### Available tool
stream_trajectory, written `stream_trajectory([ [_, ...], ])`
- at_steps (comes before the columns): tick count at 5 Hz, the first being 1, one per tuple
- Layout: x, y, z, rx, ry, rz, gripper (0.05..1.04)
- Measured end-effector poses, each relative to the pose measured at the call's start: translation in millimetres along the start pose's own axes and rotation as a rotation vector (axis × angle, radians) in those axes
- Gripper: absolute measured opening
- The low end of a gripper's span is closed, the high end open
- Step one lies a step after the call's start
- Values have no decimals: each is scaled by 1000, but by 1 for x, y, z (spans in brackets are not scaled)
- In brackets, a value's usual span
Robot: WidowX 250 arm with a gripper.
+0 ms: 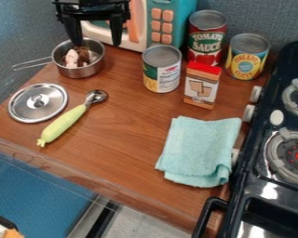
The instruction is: Cover the silver pot with the silver cover
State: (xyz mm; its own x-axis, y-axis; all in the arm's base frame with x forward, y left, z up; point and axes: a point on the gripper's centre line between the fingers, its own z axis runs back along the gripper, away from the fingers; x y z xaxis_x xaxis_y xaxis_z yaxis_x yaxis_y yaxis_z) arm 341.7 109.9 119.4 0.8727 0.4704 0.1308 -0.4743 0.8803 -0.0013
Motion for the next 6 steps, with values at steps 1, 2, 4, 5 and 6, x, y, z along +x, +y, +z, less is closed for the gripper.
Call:
stream_trajectory([
  [1,-4,0,-14,3,40,-2,1001],
  [2,-4,18,-33,3,66,23,1001],
  [4,2,55,-49,21,45,70,1001],
  [5,-10,78,-62,27,57,104,1001],
  [6,-17,86,-58,35,32,102,1001],
])
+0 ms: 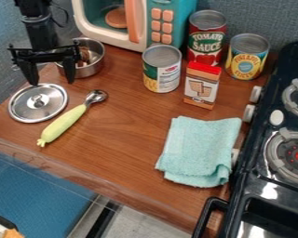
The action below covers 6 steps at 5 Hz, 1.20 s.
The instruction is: Cover the silver pot with the silver cover
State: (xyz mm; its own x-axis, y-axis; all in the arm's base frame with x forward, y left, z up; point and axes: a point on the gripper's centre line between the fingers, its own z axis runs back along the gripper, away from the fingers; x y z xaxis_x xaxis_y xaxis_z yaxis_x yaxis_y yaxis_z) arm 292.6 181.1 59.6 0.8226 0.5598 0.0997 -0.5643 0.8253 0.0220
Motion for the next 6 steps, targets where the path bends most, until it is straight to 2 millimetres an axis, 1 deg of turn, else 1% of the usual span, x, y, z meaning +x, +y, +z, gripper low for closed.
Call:
stream_trajectory([
  [1,-5,6,-4,9,4,8,1001],
  [2,-7,7,-6,16,4,8,1001],
  [3,-1,8,-4,24,-11,25,1001],
  [5,9,18,-18,56,6,68,1001],
  [6,8,21,-21,66,12,83,1001],
])
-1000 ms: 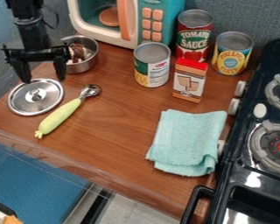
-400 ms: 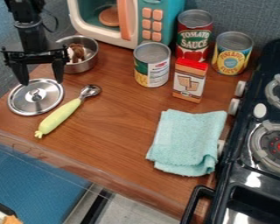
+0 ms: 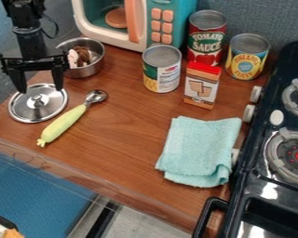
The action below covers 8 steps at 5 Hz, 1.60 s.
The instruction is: Cover the silver pot with the silver cover
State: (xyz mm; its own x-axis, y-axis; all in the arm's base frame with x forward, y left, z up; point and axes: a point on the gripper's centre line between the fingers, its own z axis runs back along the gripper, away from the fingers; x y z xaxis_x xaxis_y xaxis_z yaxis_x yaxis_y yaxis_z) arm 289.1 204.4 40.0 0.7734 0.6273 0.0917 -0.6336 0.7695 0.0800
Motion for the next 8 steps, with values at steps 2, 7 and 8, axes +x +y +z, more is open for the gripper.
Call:
stream_trajectory([
  [2,-6,2,-7,13,19,0,1001],
  [7,-7,21,-22,36,65,55,943],
  [8,-6,23,-22,37,58,71,653],
])
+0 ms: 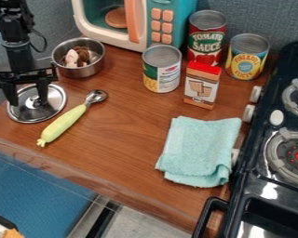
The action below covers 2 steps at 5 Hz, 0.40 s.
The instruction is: Cover the silver pot with the silver cover
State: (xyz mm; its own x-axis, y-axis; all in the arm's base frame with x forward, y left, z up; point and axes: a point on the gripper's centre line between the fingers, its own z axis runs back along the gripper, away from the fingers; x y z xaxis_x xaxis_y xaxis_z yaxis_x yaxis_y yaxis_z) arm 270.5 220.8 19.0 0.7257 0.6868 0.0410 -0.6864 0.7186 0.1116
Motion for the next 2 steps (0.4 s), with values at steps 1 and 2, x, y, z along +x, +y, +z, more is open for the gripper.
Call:
stream_trajectory([
  [1,0,0,-1,1,-6,4,351],
  [2,0,0,-2,1,-10,8,273],
])
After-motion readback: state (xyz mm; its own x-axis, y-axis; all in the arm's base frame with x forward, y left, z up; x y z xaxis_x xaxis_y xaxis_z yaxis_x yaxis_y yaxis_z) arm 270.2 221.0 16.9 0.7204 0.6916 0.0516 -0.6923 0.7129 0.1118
